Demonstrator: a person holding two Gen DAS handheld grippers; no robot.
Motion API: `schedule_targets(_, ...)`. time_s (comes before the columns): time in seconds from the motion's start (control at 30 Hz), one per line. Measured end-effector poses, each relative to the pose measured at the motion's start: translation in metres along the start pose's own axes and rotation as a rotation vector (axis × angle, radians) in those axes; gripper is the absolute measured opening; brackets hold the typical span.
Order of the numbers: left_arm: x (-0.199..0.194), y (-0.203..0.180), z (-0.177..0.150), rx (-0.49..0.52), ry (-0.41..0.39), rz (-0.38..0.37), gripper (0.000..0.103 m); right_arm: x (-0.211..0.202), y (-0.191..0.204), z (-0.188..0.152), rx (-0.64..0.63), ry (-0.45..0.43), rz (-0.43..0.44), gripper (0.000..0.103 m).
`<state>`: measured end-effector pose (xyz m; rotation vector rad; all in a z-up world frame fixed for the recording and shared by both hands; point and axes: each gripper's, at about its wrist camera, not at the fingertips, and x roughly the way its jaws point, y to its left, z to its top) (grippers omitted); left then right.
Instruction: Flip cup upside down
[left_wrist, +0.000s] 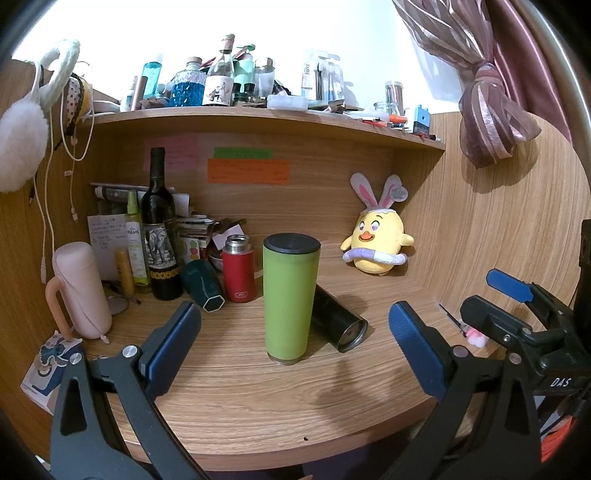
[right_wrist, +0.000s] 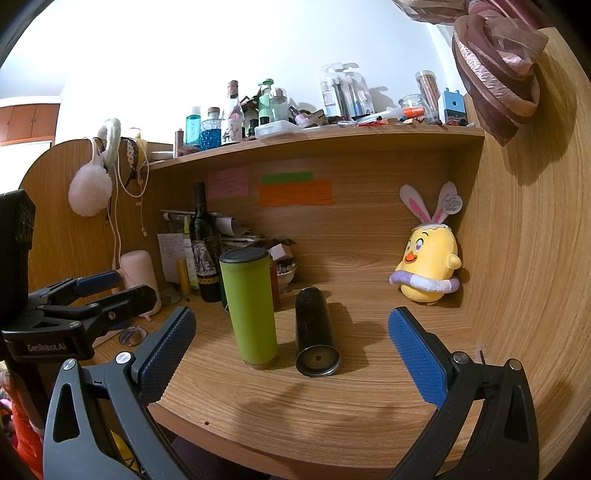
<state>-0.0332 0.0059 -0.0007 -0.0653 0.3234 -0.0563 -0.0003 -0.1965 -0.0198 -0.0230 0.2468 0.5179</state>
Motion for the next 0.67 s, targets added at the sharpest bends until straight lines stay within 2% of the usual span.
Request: schedule_targets(0.67, -0.0002, -0.0026, -0.0011, -0.007, 0.008, -0.010, 0.103, -0.0005, 0.0002, -0.0001, -0.002, 0.000, 0.000, 0.103)
